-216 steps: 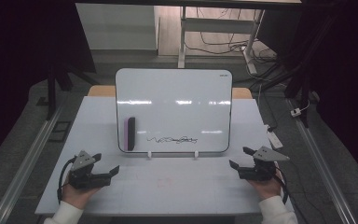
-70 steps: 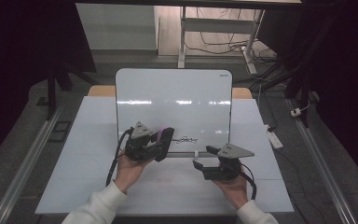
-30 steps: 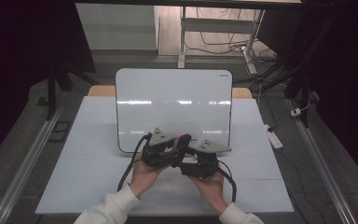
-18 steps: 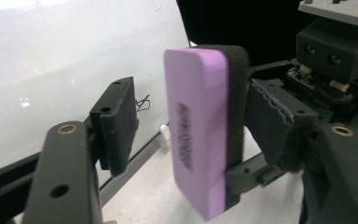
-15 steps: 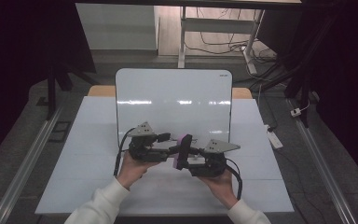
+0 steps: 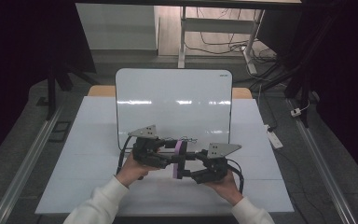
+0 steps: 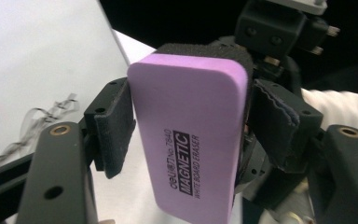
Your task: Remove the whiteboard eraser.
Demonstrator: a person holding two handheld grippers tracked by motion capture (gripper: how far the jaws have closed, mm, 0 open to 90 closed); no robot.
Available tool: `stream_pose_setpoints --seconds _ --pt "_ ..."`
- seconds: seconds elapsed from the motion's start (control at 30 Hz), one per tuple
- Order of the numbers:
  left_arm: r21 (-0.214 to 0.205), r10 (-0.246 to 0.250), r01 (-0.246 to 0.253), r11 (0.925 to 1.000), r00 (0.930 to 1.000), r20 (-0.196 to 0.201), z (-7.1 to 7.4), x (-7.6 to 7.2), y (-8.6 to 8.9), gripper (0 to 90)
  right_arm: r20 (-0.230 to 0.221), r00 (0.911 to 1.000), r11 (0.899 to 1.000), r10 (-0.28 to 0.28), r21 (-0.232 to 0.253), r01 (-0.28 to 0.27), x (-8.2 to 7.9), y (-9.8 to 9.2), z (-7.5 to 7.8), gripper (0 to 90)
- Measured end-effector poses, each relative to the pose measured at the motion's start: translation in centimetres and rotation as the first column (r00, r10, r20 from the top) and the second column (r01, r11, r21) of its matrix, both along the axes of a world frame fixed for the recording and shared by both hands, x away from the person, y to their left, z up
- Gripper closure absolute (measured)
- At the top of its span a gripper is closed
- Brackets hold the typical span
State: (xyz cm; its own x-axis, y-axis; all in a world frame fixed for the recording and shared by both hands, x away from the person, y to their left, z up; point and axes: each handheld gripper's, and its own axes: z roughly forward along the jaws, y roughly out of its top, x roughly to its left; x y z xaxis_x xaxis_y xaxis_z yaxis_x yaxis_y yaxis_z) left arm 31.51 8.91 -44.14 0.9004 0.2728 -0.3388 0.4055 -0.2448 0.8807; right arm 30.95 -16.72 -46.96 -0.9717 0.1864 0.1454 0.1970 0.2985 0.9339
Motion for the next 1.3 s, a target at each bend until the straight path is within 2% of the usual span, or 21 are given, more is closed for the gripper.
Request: stream_pose_setpoints --seconds 0.2,0.4,0.6,0.67,0.83,0.93,1.0,1.03,1.1,1.17,1.23,1.3 --pt "0.014 0.001 -0.001 0.9999 1.0 0.003 0.0 0.0 -0.1 36.9 -0.014 0.9995 1.0 0.027 0.005 -0.027 0.2 -0.2 -0.1 39.7" --pt "0.026 0.023 -0.024 0.9994 0.9997 0.006 0.0 -0.2 -0.2 39.3 -0.023 0.9993 1.0 0.029 -0.003 -0.029 0.4 -0.1 -0.3 38.2" --pt "0.038 0.06 -0.061 0.9974 0.9978 0.026 0.2 -0.4 0.0 40.1 -0.04 0.9992 1.0 -0.006 0.0 0.006 0.3 0.0 -0.4 36.5" --pt "0.038 0.073 -0.074 0.9965 0.9971 0.022 0.2 -0.4 0.1 40.2 -0.045 0.9988 1.0 -0.021 0.001 0.022 0.4 0.0 -0.5 35.7" --pt "0.075 0.118 -0.121 0.9899 0.9924 0.034 0.5 -0.4 0.4 40.3 -0.038 0.9971 0.998 -0.066 0.017 0.067 0.3 -0.5 -0.3 32.5" --pt "0.108 0.162 -0.168 0.9798 0.9848 0.062 0.9 -0.6 0.7 40.4 -0.038 0.9942 0.994 -0.101 0.034 0.102 0.3 -1.2 -0.2 32.1" --pt "0.116 0.187 -0.194 0.9742 0.9799 0.071 1.1 -0.7 1.0 40.4 -0.031 0.9917 0.991 -0.125 0.034 0.126 0.2 -1.8 -0.2 32.1" --pt "0.123 0.203 -0.211 0.9696 0.976 0.08 1.2 -0.8 1.1 40.4 -0.028 0.9877 0.987 -0.154 0.031 0.155 0.2 -2.6 -0.2 32.2" --pt "0.144 0.228 -0.241 0.9597 0.9681 0.105 1.5 -1.0 1.4 40.4 -0.025 0.9848 0.985 -0.172 0.029 0.173 0.1 -3.1 -0.3 32.4" --pt "0.157 0.25 -0.266 0.951 0.9613 0.115 1.6 -1.2 1.7 40.4 -0.009 0.9774 0.977 -0.211 0.018 0.211 -0.1 -4.2 -0.3 32.5" --pt "0.171 0.268 -0.288 0.9421 0.9544 0.131 1.7 -1.3 2.1 40.4 0.013 0.9664 0.966 -0.257 -0.002 0.257 -0.1 -5.2 -0.3 32.5" --pt "0.177 0.28 -0.303 0.9364 0.949 0.145 1.9 -1.3 2.5 40.4 0.031 0.9527 0.953 -0.302 -0.017 0.303 -0.1 -6.3 -0.3 32.5"
